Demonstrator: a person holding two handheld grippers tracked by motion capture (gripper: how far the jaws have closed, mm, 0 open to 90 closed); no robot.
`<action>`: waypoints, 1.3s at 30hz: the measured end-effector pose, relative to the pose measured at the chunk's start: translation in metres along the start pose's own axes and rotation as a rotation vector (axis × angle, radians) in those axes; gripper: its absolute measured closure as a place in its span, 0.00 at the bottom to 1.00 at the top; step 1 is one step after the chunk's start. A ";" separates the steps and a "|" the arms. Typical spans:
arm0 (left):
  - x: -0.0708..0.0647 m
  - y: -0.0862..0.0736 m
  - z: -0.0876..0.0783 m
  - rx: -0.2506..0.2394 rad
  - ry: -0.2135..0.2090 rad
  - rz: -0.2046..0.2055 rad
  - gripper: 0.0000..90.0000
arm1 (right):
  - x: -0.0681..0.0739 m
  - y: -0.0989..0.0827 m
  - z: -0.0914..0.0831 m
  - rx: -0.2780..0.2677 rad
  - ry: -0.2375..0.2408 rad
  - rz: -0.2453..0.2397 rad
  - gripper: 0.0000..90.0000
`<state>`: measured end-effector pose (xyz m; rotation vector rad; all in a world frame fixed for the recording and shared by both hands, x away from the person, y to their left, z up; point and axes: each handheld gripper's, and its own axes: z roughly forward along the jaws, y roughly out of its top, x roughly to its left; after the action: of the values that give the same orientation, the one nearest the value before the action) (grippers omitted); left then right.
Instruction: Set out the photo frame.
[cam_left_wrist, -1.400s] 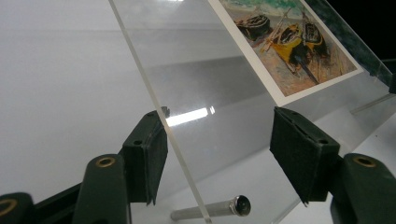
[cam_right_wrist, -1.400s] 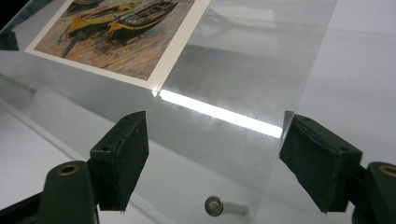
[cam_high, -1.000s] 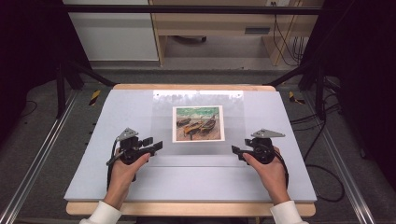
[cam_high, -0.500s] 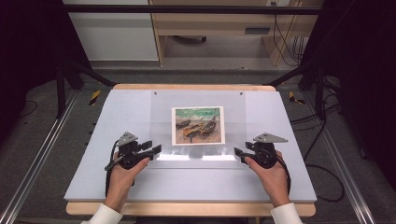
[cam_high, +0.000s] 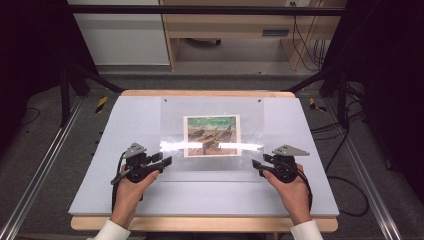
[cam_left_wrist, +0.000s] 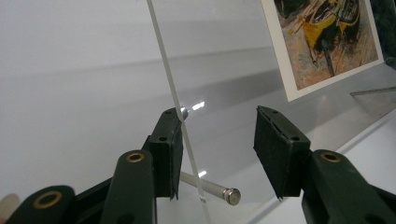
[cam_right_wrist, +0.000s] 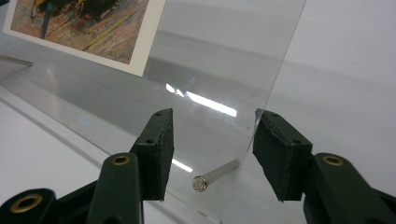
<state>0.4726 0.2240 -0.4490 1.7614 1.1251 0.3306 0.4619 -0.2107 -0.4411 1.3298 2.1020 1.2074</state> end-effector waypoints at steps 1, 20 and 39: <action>0.000 0.000 0.000 0.000 -0.001 0.000 0.58 | 0.000 0.000 0.000 0.000 0.000 0.000 0.55; -0.003 -0.003 -0.004 0.007 0.008 0.019 0.60 | 0.003 -0.005 -0.005 0.004 -0.011 -0.016 0.58; -0.006 -0.006 -0.008 0.021 0.017 0.032 0.64 | 0.005 -0.010 -0.009 0.010 -0.024 -0.035 0.64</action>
<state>0.4613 0.2247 -0.4484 1.8000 1.1171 0.3549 0.4479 -0.2120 -0.4432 1.3003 2.1086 1.1625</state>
